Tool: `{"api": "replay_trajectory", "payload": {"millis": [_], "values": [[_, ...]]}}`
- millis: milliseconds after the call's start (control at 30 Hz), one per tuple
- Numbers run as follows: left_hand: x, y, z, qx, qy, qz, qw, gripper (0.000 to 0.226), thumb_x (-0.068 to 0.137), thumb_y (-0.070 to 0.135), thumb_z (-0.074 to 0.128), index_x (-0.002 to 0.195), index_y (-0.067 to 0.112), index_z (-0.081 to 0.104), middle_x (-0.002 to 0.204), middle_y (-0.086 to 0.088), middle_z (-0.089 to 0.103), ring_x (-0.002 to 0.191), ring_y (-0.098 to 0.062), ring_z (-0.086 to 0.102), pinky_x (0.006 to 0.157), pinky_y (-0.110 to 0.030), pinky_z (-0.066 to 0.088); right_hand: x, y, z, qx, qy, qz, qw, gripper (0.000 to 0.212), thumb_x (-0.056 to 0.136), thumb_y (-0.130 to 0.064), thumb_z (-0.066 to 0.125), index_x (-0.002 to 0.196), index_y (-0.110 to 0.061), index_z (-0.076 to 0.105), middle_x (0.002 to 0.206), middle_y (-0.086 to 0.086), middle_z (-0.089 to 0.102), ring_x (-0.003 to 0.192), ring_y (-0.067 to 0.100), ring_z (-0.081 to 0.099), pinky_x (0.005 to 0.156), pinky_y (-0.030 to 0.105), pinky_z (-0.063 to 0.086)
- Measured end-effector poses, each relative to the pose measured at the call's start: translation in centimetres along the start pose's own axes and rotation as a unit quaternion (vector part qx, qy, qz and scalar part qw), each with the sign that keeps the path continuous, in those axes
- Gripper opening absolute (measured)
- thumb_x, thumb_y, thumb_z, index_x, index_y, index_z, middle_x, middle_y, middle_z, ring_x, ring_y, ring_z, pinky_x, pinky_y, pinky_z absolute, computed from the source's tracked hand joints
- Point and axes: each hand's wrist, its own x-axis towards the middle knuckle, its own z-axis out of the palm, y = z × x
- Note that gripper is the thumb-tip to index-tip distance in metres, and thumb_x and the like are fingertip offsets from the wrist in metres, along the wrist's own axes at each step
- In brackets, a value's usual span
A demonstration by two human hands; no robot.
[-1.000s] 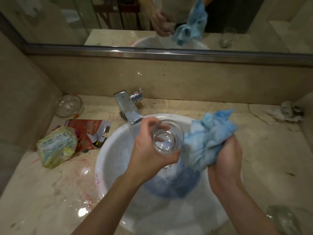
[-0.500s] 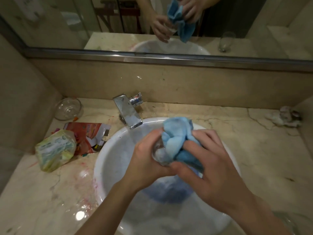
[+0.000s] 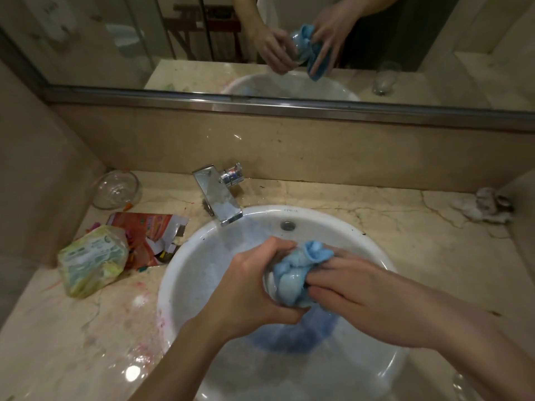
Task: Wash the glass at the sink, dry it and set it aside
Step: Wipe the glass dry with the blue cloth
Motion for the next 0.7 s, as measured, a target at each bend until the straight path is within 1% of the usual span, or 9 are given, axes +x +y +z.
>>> {"api": "replay_trajectory", "payload": {"millis": [67,167,233,267,400,467,567,633,700], "values": [[0.3,0.6,-0.2,0.030,-0.028,0.019,0.999,0.072,0.051,0.026,0.095,0.113,0.026,0.058,0.101,0.008,0.072,0.088,-0.010,0.070,0.075,-0.031,0.057,0.3,0.1,0.2,0.066,-0.023,0.010,0.998,0.028,0.093,-0.024,0.038,0.101,-0.024,0.064,0.115,-0.013,0.058,0.117,0.001,0.043,0.109,0.024,0.029],[1.0,1.3,-0.3,0.107,-0.092,0.069,0.988,0.068,0.054,0.033,0.092,0.113,0.028,0.058,0.098,0.011,0.070,0.086,-0.005,0.065,0.073,-0.025,0.053,0.2,0.0,0.9,0.057,-0.056,0.003,0.997,0.029,0.083,-0.025,0.045,0.107,-0.025,0.063,0.125,-0.013,0.056,0.126,-0.006,0.037,0.118,0.025,0.020],[1.0,1.5,-0.5,0.098,-0.099,0.064,0.988,0.068,0.057,0.040,0.092,0.114,0.024,0.059,0.098,0.010,0.070,0.086,-0.006,0.065,0.073,-0.025,0.052,-0.2,0.0,2.1,0.036,-0.026,0.010,0.999,0.042,0.080,-0.029,0.053,0.121,-0.034,0.056,0.138,-0.021,0.047,0.136,-0.008,0.022,0.117,0.019,0.018],[1.0,1.3,-0.6,0.098,-0.100,0.061,0.988,0.068,0.057,0.042,0.092,0.113,0.021,0.061,0.098,0.009,0.070,0.087,-0.007,0.066,0.073,-0.027,0.052,-0.3,0.0,2.7,0.023,-0.002,0.021,1.000,0.047,0.078,-0.033,0.055,0.125,-0.038,0.052,0.140,-0.025,0.042,0.138,-0.006,0.018,0.115,0.019,0.022],[1.1,0.7,-0.4,0.116,-0.106,0.062,0.986,0.070,0.051,0.036,0.091,0.111,0.020,0.058,0.096,0.006,0.067,0.084,-0.012,0.064,0.071,-0.033,0.052,0.1,-0.1,3.8,-0.041,0.036,0.027,0.998,0.037,0.082,-0.041,0.054,0.119,-0.038,0.054,0.133,-0.021,0.048,0.131,0.009,0.027,0.107,0.028,0.035],[1.3,0.7,-0.2,0.119,-0.101,0.073,0.985,0.068,0.054,0.044,0.086,0.112,0.021,0.056,0.095,0.005,0.067,0.083,-0.011,0.062,0.070,-0.031,0.052,0.4,0.4,3.6,-0.038,0.048,0.017,0.998,0.030,0.084,-0.040,0.059,0.113,-0.038,0.055,0.125,-0.022,0.050,0.119,0.011,0.033,0.100,0.027,0.039],[1.4,0.8,0.2,0.125,-0.092,0.099,0.983,0.069,0.059,0.055,0.078,0.115,0.023,0.052,0.098,0.003,0.068,0.085,-0.012,0.063,0.072,-0.033,0.053,0.8,0.9,3.0,-0.012,0.038,-0.005,0.999,0.020,0.081,-0.040,0.066,0.099,-0.036,0.057,0.110,-0.023,0.054,0.104,0.005,0.040,0.096,0.023,0.036],[1.4,0.5,0.6,0.131,-0.083,0.115,0.981,0.075,0.059,0.053,0.082,0.120,0.022,0.050,0.103,0.001,0.069,0.089,-0.014,0.065,0.075,-0.035,0.055,0.8,1.1,2.4,0.005,0.034,-0.017,0.999,0.019,0.076,-0.038,0.071,0.087,-0.034,0.057,0.099,-0.020,0.059,0.095,-0.003,0.045,0.094,0.021,0.032],[1.3,0.1,0.8,0.125,-0.071,0.123,0.982,0.079,0.058,0.051,0.087,0.121,0.020,0.051,0.104,0.000,0.070,0.092,-0.015,0.066,0.077,-0.034,0.055,0.6,1.1,1.7,0.038,0.041,-0.015,0.998,0.024,0.071,-0.039,0.078,0.083,-0.032,0.058,0.095,-0.019,0.062,0.094,-0.008,0.048,0.093,0.015,0.029]]}}
